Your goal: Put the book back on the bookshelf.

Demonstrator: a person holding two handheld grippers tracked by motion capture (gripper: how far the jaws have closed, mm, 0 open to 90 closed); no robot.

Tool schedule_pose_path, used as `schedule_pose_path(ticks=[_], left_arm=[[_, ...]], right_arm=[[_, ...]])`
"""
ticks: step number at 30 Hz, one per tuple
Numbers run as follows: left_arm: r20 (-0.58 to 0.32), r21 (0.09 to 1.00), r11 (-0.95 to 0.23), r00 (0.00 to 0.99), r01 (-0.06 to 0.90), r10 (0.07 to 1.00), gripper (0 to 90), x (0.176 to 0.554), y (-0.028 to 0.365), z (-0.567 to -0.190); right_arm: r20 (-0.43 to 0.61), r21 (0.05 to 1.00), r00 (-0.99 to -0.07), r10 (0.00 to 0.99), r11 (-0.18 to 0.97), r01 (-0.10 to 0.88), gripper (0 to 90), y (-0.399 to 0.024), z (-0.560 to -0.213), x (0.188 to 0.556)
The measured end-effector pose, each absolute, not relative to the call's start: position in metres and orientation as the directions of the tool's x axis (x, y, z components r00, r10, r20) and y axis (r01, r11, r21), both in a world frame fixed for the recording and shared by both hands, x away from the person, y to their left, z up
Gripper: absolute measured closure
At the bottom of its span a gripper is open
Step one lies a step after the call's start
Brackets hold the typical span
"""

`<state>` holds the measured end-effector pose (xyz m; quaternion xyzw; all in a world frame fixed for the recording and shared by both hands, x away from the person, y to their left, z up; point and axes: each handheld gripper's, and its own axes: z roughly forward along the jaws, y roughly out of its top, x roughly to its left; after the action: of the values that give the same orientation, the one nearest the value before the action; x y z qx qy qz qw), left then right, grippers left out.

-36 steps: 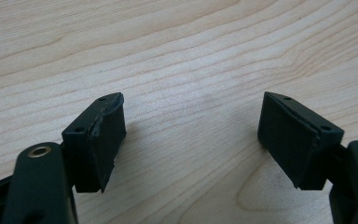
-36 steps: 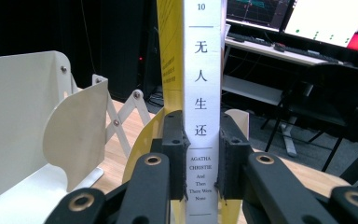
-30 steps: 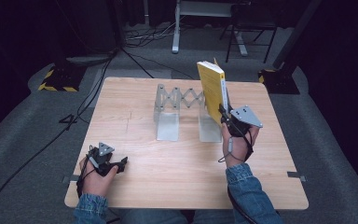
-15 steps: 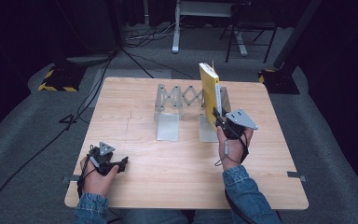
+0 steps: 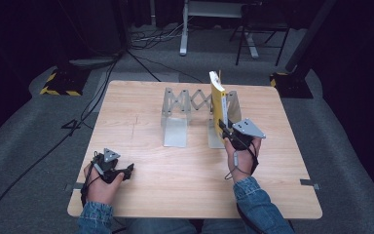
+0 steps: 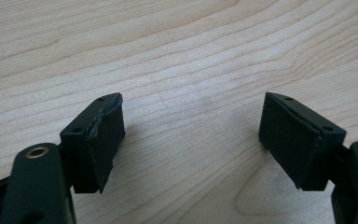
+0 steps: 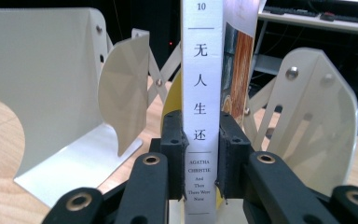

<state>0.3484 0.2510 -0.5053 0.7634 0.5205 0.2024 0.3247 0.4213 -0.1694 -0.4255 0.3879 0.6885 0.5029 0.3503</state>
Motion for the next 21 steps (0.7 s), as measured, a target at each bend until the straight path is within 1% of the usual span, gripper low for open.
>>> schedule_pose_path(ticks=[9, 15, 17, 21], left_arm=[[-0.029, 0.706, -0.247, 0.375, 0.664, 0.927, 22.9, 0.348, 0.251, -0.505], [-0.028, 0.705, -0.247, 0.375, 0.664, 0.927, 22.8, 0.348, 0.251, -0.505], [-0.028, 0.705, -0.248, 0.376, 0.664, 0.926, 22.8, 0.348, 0.251, -0.505], [-0.024, 0.705, -0.252, 0.378, 0.663, 0.926, 22.9, 0.348, 0.251, -0.505]], right_arm=[[-0.074, 0.956, -0.468, 0.880, 0.196, 0.219, 75.0, -0.170, -0.442, 0.420], [-0.074, 0.951, -0.483, 0.873, 0.207, 0.229, 72.9, -0.168, -0.443, 0.420], [-0.075, 0.941, -0.501, 0.862, 0.228, 0.251, 71.4, -0.166, -0.447, 0.420], [-0.077, 0.929, -0.498, 0.864, 0.243, 0.279, 70.9, -0.164, -0.456, 0.423]])
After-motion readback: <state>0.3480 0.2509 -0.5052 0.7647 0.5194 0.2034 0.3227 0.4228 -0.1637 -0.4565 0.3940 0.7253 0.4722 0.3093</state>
